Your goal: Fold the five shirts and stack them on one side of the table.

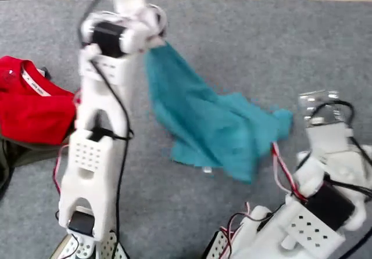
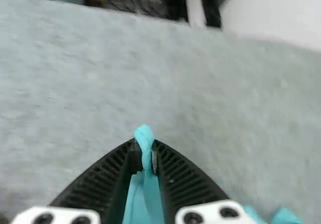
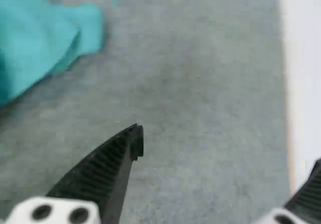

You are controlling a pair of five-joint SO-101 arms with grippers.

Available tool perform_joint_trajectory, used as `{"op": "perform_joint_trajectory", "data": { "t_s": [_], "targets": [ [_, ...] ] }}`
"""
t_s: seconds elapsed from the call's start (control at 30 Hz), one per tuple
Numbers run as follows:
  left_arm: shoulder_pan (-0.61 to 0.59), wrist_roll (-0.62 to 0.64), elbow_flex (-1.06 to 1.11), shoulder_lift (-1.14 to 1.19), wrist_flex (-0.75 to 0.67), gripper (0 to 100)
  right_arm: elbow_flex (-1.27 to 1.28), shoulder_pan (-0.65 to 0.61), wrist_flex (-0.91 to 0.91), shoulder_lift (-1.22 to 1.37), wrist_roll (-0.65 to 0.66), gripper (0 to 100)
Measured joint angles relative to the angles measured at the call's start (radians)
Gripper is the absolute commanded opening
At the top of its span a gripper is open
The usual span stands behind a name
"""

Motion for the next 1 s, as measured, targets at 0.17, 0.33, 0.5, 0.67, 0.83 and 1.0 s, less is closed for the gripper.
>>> {"op": "perform_joint_trajectory", "data": {
  "t_s": [0.17, 0.33, 0.5, 0.67, 0.83, 1.0],
  "targets": [
    [-0.132, -0.077, 0.028, -0.012, 0.006, 3, -0.011, -0.176, 0.1, 0.0, 0.006, 49.2],
    [-0.218, -0.155, 0.236, -0.103, 0.006, 3, -0.011, -0.353, 0.157, 0.0, 0.002, 49.2],
    [-0.281, -0.245, 0.578, -0.281, 0.006, 3, -0.011, -0.549, 0.195, 0.0, 0.002, 48.2],
    [-0.325, -0.35, 0.947, -0.474, -0.002, 3, -0.012, -0.741, 0.198, 0.031, -0.055, 45.5],
    [-0.397, -0.445, 1.327, -0.687, -0.107, 3, -0.012, -0.879, 0.198, 0.098, -0.091, 36.3],
    [-0.451, -0.506, 1.784, -0.941, -0.301, 3, -0.012, -0.982, 0.196, 0.164, -0.098, 11.0]
  ]
}}
